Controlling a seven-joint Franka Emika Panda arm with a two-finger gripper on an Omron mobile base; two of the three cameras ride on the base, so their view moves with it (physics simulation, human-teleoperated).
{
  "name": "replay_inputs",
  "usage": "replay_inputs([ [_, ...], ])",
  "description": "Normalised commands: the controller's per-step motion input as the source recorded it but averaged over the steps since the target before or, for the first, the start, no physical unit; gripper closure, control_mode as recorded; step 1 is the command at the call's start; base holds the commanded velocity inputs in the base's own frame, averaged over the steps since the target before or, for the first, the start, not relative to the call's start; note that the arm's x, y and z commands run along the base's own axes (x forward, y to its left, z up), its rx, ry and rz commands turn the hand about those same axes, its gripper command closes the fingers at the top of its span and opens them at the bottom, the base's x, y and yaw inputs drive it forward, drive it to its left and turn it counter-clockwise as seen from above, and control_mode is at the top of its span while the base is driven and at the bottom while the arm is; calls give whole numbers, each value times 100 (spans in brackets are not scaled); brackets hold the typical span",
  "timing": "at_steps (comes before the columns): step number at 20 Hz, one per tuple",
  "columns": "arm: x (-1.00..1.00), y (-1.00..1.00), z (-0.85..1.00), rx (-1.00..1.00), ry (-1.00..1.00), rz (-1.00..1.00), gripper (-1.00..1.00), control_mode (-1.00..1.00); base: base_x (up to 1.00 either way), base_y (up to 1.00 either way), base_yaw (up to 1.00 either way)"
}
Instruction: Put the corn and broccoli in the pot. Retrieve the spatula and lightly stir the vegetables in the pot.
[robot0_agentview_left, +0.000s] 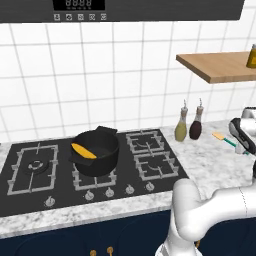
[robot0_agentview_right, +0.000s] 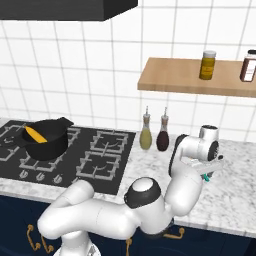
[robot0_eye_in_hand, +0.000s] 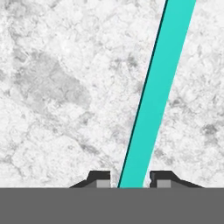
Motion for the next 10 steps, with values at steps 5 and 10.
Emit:
replay_inputs([
  [5,-68,5,-44,1,0,0,100,-100,0,0,0],
  [10,-67,16,-4,0,-3,0,100,-100,0,0,0],
])
